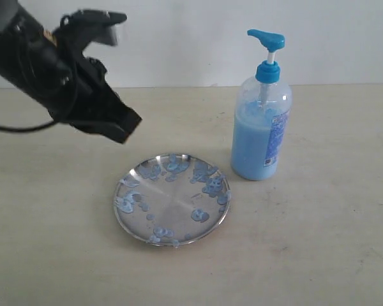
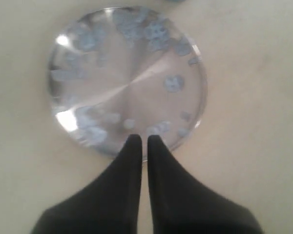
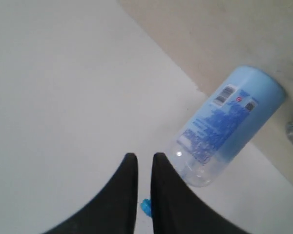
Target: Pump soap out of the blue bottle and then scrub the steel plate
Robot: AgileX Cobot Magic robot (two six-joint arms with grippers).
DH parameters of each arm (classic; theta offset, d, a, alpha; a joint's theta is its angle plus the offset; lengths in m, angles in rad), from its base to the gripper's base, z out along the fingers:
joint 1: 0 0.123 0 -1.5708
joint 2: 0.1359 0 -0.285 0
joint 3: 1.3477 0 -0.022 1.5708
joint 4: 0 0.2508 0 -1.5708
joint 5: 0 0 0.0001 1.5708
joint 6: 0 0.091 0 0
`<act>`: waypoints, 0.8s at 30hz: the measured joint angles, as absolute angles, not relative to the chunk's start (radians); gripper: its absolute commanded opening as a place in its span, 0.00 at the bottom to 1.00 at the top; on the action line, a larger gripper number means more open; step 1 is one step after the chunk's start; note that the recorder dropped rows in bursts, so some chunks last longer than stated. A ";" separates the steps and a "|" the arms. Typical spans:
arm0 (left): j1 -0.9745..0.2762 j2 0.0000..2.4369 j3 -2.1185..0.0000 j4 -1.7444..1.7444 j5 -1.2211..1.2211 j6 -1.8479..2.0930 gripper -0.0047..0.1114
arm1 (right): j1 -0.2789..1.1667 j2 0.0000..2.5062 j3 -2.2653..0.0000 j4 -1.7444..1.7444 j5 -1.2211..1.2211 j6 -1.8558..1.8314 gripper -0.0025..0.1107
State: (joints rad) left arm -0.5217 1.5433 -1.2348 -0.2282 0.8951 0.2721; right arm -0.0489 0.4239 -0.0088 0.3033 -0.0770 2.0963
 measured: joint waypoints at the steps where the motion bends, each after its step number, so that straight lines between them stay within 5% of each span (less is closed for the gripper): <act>1: -0.522 1.548 -1.285 -0.163 0.942 0.244 0.08 | -0.049 0.415 -0.009 0.303 -0.039 2.096 0.02; 11: -0.520 1.814 -1.544 -0.110 1.199 0.251 0.08 | -0.049 0.305 -0.005 0.305 0.128 2.096 0.02; 15: -0.524 2.012 -1.549 -0.305 1.213 0.343 0.08 | -0.049 0.259 -0.005 0.305 0.129 2.096 0.02; 19: -0.519 1.988 -1.571 -0.091 1.116 0.204 0.08 | -0.049 0.244 -0.003 0.305 0.129 2.096 0.02; 24: -0.541 2.071 -1.591 -0.658 1.189 0.634 0.08 | -0.049 0.244 0.001 0.305 0.129 2.096 0.02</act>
